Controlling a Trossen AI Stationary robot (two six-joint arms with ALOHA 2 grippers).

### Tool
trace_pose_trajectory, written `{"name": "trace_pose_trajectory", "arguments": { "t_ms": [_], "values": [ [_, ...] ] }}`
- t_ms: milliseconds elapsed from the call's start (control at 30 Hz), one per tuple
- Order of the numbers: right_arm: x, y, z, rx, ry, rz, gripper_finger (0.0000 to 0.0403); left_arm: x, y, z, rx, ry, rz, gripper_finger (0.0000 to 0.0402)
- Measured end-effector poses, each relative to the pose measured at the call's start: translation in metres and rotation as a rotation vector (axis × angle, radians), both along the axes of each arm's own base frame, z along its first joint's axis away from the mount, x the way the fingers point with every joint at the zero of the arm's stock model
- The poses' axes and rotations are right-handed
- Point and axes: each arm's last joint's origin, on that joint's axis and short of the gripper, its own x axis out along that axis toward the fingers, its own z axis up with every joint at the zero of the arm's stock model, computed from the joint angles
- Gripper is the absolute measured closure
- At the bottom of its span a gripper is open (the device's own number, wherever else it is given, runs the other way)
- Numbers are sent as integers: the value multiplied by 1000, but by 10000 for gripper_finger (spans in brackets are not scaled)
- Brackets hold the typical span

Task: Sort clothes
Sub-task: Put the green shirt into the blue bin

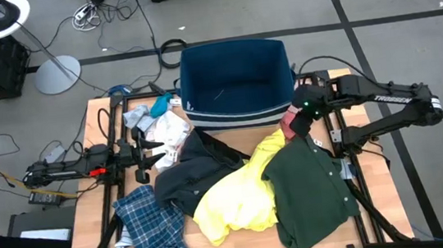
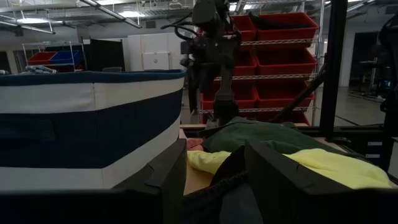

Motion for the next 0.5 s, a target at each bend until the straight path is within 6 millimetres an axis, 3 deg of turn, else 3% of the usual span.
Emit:
{"name": "trace_pose_trajectory", "arguments": {
  "t_ms": [200,500],
  "values": [
    [-11,18,-3,158,78,-33,250,0,0,0,0,0,0,234],
    [-18,53,-4,107,94,-97,250,0,0,0,0,0,0,234]
  ]
}}
